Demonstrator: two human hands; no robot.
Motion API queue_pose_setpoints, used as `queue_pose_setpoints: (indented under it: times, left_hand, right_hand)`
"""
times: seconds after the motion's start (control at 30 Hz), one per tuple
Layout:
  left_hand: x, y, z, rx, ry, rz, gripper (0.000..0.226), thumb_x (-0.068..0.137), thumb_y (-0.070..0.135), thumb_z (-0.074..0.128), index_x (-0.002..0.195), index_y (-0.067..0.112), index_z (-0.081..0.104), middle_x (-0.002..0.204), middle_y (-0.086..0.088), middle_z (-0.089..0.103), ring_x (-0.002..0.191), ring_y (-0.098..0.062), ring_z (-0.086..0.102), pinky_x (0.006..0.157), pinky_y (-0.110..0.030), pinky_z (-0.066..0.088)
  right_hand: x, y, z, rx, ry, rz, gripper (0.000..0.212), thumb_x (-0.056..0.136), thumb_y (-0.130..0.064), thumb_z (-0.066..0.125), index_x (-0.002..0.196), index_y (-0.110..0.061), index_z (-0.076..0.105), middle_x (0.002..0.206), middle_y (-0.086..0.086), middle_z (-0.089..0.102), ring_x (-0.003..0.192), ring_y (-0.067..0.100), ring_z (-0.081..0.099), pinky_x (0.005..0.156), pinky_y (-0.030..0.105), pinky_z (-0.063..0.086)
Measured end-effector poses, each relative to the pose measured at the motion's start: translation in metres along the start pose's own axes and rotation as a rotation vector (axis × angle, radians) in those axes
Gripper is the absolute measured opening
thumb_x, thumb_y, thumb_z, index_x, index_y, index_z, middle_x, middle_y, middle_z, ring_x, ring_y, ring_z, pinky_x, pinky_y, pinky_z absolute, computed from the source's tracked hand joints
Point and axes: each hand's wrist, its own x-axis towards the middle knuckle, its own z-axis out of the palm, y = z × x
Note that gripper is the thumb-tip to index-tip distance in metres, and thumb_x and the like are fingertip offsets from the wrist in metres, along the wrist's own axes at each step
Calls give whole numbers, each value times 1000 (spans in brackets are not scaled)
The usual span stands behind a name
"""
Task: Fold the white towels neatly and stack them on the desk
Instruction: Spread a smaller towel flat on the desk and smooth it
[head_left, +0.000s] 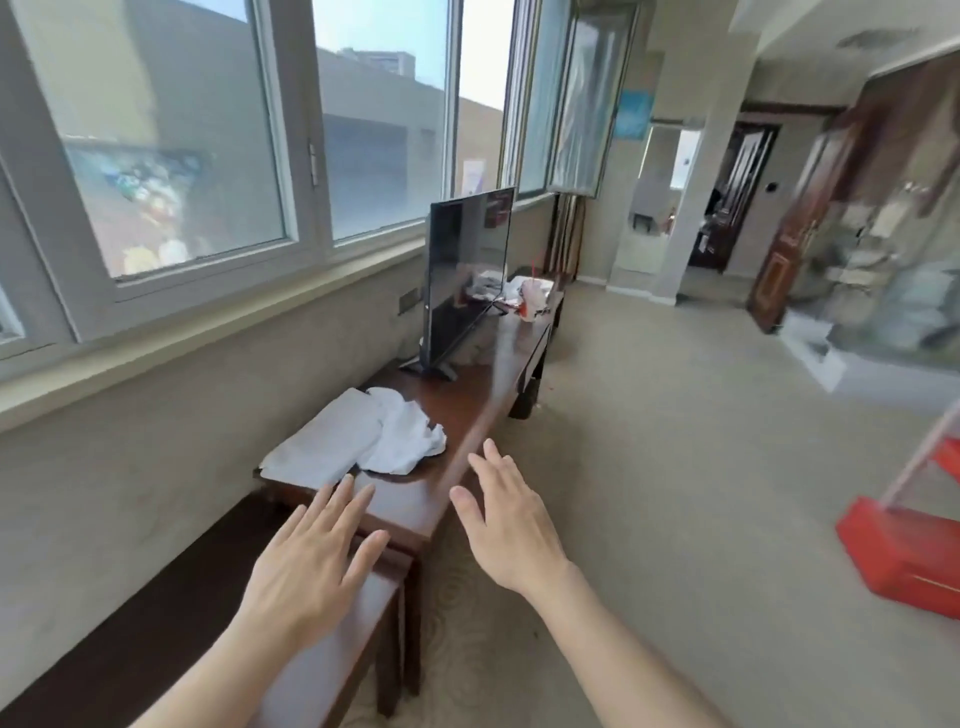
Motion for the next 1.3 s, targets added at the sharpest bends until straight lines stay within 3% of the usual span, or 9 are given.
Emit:
queue_pose_setpoints:
  times: [0.3, 0.43, 0.53, 0.63, 0.7, 0.77, 0.93, 1.17, 1.3]
  left_hand:
    - [142, 13, 39, -34, -10, 113, 77, 79, 79, -13, 151, 53, -5, 160, 21, -12, 150, -2, -9, 121, -23, 2]
    - [218, -4, 58, 18, -119, 199, 67, 100, 64, 9, 157, 33, 26, 152, 3, 42, 135, -15, 43, 103, -23, 28]
    - [290, -55, 124, 146, -67, 216, 65, 104, 60, 6, 160, 28, 10, 147, 2, 37, 107, -11, 52, 84, -24, 40]
    - [338, -58, 116, 258, -385, 105, 68, 98, 65, 2, 146, 35, 40, 153, -2, 35, 105, -25, 55, 93, -39, 36]
    - [352, -58, 115, 198, -326, 144, 106, 78, 76, -16, 150, 21, 39, 153, 3, 42, 136, -30, 45, 108, -47, 30]
    - [359, -62, 123, 6, -228, 58, 125, 59, 84, -34, 156, 15, 4, 164, 16, 5, 151, -8, 3, 122, -33, 11]
    - [387, -81, 149, -40, -205, 30, 97, 82, 79, -19, 158, 31, 17, 164, 11, 11, 151, -10, 3, 121, -31, 12]
    - [439, -103, 193, 4, -277, -203, 111, 67, 80, -35, 160, 35, 5, 167, 9, -3, 155, -16, -5, 124, -39, 3]
    - [465, -102, 225, 26, -406, -362, 90, 76, 77, -15, 158, 42, -1, 166, 11, -15, 154, -16, -15, 123, -49, 7]
  right_hand:
    - [91, 47, -18, 4, 26, 116, 98, 79, -77, -4, 160, -26, 16, 169, -8, -4, 156, 17, -3, 125, 40, 11]
    - [149, 72, -11, 5, 57, 181, 110, 67, -81, -10, 160, -27, 13, 169, -10, -7, 156, 16, -5, 124, 39, 8]
    - [198, 91, 0, -19, 67, 245, 118, 60, -84, -15, 160, -30, 15, 169, -11, -6, 156, 15, -4, 124, 37, 10]
    - [234, 107, 14, -38, 45, 285, 123, 56, -86, -19, 160, -30, 16, 169, -11, -5, 156, 15, -2, 123, 36, 12]
    - [254, 111, 22, -43, 5, 278, 119, 59, -85, -17, 160, -30, 14, 168, -12, -7, 156, 15, -4, 124, 37, 10]
    - [279, 109, 28, -39, -26, 257, 108, 69, -81, -11, 161, -29, 12, 168, -12, -8, 156, 15, -6, 125, 38, 8]
    - [353, 114, 65, -48, -118, 141, 64, 105, -57, 22, 161, -26, 15, 169, -10, -4, 155, 14, -5, 125, 39, 9]
    - [462, 145, 141, 13, -359, -7, 62, 106, -54, 21, 161, -27, 13, 169, -10, -4, 155, 13, -6, 125, 39, 10]
    - [513, 164, 175, 10, -473, -87, 64, 105, -56, 20, 161, -26, 12, 169, -8, -3, 155, 14, -4, 125, 39, 12]
